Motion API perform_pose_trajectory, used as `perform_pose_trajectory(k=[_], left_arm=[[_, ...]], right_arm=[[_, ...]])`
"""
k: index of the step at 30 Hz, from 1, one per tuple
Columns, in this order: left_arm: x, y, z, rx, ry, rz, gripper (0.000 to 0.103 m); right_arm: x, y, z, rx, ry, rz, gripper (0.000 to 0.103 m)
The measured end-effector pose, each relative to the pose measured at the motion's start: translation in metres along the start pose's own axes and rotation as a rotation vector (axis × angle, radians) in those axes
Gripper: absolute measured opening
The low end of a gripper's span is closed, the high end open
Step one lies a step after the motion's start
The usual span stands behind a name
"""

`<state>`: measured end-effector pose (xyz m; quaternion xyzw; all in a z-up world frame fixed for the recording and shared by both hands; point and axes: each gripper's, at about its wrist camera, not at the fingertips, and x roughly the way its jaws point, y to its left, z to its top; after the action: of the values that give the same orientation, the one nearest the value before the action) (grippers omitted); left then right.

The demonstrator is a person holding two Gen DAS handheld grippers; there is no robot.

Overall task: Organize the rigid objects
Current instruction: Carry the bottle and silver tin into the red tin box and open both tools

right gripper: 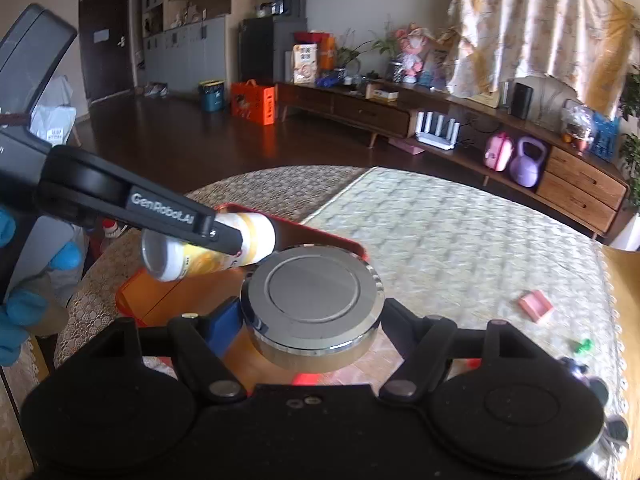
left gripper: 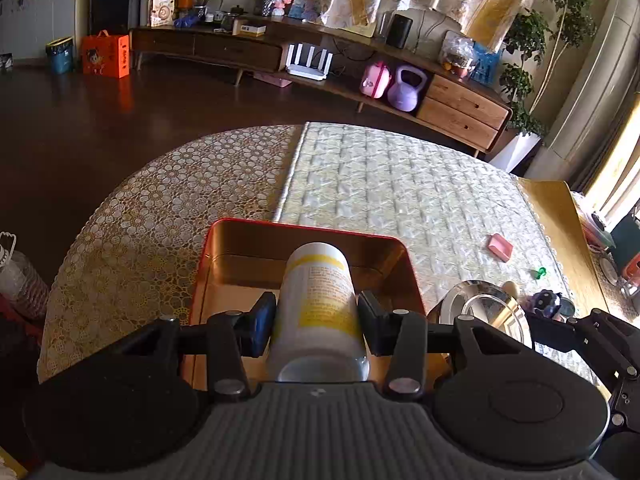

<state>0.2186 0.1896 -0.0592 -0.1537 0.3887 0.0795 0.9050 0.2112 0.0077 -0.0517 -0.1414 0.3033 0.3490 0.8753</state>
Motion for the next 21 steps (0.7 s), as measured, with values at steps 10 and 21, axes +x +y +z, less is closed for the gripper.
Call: perform_pose_trajectory(k=[10, 21], left_arm=[[0.041, 0.029, 0.009, -0.017, 0.043, 0.041, 0.044], [0.063, 0.031, 0.013, -0.024, 0.078, 0.028, 0.044]], right_arm=[[0.068, 0.037, 0.013, -0.088, 0.111, 0.05, 0.075], [0.098, 0.042, 0.009, -0.094, 0.203, 0.059, 0.075]])
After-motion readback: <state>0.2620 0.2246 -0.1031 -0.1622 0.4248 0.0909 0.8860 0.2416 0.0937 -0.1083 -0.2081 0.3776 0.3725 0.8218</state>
